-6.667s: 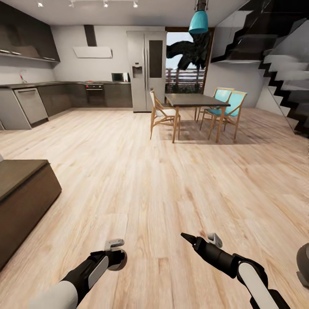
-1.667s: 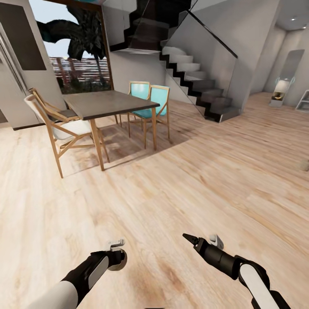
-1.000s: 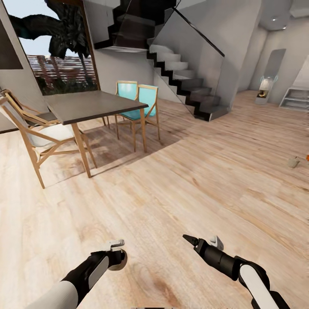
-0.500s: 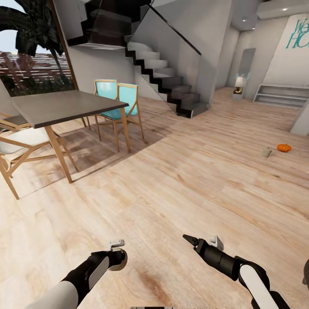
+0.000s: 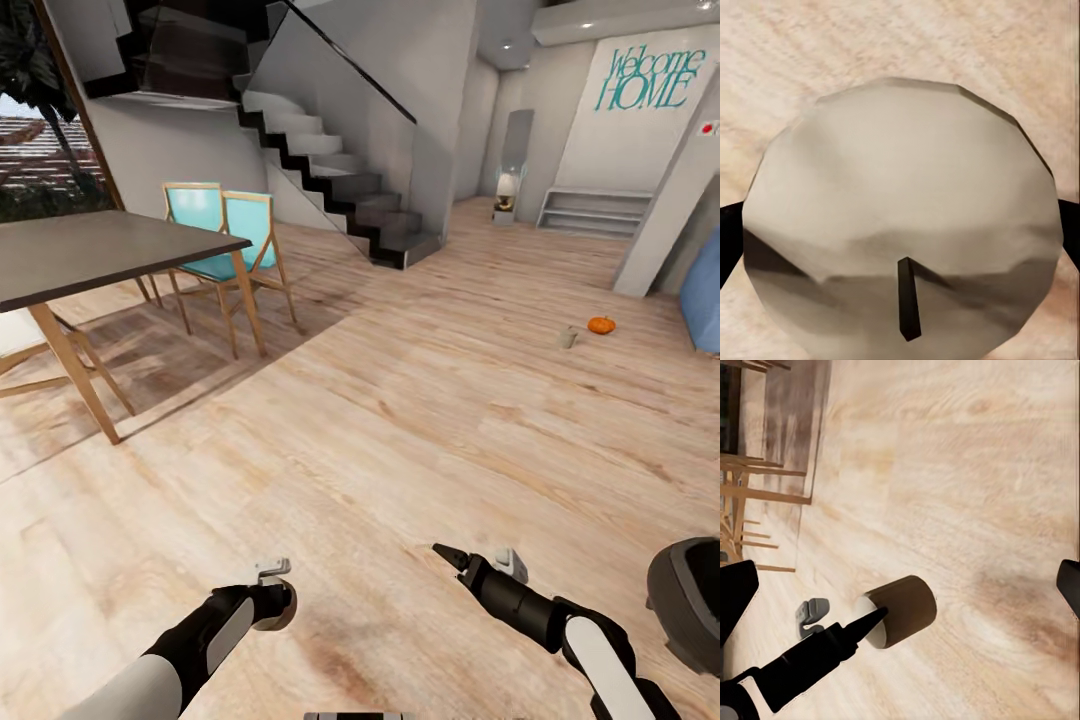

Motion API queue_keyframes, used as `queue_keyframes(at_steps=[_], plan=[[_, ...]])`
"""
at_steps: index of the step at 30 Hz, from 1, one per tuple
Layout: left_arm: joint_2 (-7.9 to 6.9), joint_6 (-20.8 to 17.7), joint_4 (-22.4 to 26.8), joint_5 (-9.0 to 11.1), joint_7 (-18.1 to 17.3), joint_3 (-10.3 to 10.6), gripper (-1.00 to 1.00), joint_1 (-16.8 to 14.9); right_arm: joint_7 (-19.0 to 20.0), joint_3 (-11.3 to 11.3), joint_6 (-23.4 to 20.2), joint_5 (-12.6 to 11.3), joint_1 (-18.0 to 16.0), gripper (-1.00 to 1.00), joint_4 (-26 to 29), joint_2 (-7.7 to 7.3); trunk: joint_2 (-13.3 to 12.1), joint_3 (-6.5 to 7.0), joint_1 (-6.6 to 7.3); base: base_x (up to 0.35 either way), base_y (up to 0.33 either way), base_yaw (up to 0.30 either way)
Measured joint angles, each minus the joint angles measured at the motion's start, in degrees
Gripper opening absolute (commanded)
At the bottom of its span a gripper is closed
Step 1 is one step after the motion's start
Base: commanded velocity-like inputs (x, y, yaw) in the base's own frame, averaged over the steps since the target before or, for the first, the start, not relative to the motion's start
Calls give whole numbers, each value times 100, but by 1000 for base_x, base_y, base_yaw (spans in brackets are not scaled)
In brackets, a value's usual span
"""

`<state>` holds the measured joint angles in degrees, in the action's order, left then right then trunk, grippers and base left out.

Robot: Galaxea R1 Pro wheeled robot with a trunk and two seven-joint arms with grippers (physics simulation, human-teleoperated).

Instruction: Place each of the two pumpkins and all three candles from the living room inside a cabinet in the living room (use any cabinet), then make sure every cabinet is closed, and position the cauldron so it is next to a table in the living room.

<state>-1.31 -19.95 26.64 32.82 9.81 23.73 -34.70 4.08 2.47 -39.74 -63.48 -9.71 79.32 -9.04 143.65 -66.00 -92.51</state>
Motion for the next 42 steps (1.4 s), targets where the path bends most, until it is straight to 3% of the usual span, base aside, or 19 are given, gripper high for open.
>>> queue_keyframes(at_steps=[11, 26, 33, 37, 42], plan=[[0, 0, 0, 4, -1, 3, -100, 0, 131, -30, -2, 12, 0, 100, -12, 0, 0, -41, 1, 29, 8, -266], [7, 1, -1, -1, 15, 7, -100, 0, 145, -38, 7, 6, -1, 100, -110, 1, 0, -97, 3, 267, 148, -255], [6, 1, 1, -1, 17, 8, -100, 1, 150, -50, 28, 7, 2, 100, -137, -4, 0, -108, 4, 326, 53, -56], [6, 1, 2, -1, 18, 8, -100, 1, 155, -258, 30, 15, 6, 100, -161, 3, 0, -108, 4, 335, 5, -5], [6, 1, 2, -1, 18, 8, -100, 1, 149, -322, 36, 2, 6, 100, -177, 6, 0, -109, 4, 337, 1, -1]])
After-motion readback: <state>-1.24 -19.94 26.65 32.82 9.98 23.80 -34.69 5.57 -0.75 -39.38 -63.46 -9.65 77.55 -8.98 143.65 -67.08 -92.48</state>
